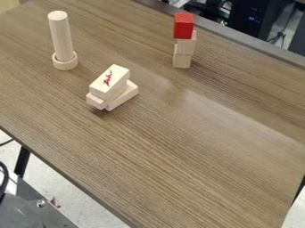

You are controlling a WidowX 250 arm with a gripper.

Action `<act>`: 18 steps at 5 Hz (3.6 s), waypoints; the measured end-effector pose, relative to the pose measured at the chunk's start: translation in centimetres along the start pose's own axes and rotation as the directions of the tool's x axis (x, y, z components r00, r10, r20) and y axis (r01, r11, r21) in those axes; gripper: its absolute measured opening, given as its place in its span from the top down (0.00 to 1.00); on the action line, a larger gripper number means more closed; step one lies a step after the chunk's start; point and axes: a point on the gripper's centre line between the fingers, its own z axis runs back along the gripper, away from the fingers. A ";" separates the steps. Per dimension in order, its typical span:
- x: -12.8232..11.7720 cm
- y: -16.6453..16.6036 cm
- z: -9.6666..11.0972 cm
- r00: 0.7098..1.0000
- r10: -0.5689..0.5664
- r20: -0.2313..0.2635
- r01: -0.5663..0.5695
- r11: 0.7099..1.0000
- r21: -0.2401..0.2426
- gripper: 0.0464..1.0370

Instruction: Move the red block and put it down on the left side

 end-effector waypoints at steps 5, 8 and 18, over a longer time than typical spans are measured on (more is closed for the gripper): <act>-2.1 0.8 -6.0 0.991 -0.034 -0.130 0.034 0.999 -0.006 0.04; -3.8 1.1 -6.5 0.995 -0.016 -0.103 0.009 0.998 -0.067 0.04; -6.0 -2.1 -2.3 0.998 -0.050 0.037 0.053 0.995 -0.087 0.54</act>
